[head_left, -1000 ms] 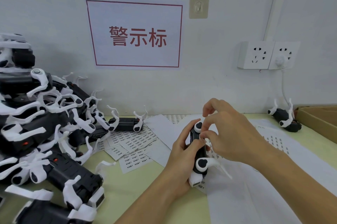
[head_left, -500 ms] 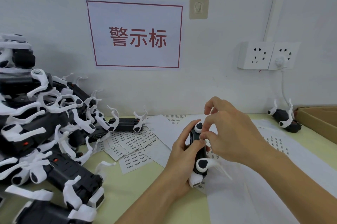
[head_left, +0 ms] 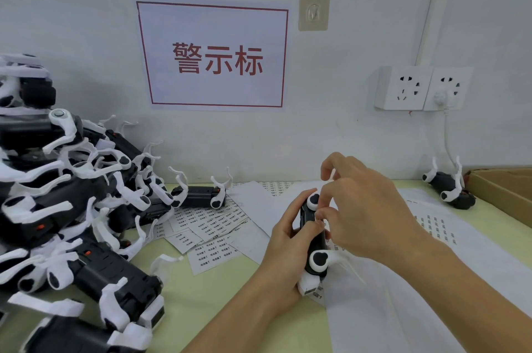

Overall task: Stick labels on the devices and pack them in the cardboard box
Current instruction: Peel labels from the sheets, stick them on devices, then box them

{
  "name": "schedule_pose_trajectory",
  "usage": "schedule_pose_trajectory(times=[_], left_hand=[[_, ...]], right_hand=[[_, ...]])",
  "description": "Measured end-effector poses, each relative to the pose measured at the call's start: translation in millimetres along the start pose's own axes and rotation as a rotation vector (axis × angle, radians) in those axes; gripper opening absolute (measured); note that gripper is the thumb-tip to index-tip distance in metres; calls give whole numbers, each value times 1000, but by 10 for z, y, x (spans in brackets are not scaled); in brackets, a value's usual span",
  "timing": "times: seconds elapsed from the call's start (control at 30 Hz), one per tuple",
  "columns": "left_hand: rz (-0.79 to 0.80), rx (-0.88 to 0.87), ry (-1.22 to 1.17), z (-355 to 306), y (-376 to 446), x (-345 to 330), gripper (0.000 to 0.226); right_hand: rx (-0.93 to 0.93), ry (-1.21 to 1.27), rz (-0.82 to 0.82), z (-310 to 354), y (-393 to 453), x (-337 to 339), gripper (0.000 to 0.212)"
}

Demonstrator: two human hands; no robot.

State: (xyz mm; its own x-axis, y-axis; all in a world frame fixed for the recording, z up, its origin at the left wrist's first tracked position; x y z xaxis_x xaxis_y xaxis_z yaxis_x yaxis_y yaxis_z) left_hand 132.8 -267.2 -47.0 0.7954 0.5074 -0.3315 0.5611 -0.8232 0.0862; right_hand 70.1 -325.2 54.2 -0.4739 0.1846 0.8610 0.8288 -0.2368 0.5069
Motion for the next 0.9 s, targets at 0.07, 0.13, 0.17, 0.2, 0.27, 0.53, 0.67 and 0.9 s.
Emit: schedule_pose_trajectory(times=[0.07, 0.13, 0.17, 0.2, 0.27, 0.53, 0.67, 0.9], left_hand=[[-5, -2, -1, -3, -1, 4, 50], [-5, -5, 3, -9, 0, 4, 50], [-4, -7, 7, -13, 0, 4, 50], [-3, -9, 9, -17, -2, 3, 50], [2, -13, 11, -26, -6, -2, 50], [-8, -2, -2, -30, -17, -6, 49], [-17, 3, -6, -32, -17, -6, 47], [-10, 29, 1, 0, -24, 5, 51]], right_hand=[[1, -21, 8, 4, 1, -3, 12], [2, -39, 17, 9, 4, -8, 12], [2, -49, 19, 11, 5, -9, 11], [2, -58, 23, 14, 5, -12, 10], [3, -69, 26, 22, 9, -15, 9], [13, -125, 37, 70, -2, 11, 6], [14, -142, 8, 88, -9, 36, 8], [38, -99, 58, -47, 13, -20, 12]])
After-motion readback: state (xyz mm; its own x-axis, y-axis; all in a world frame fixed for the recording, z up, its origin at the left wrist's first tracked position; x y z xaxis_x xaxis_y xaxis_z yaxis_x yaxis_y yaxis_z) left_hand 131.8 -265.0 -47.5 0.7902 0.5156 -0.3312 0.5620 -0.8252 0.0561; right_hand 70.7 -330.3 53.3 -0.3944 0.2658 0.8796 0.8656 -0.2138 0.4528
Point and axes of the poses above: each hand's wrist, its own y-axis towards the middle knuckle, its own x-axis out of the back of the hand, z = x × y, the point moved 7 cm from there along y, towards the middle knuckle, and after that the axes turned 1 degree about y, right-handed, at the moved point
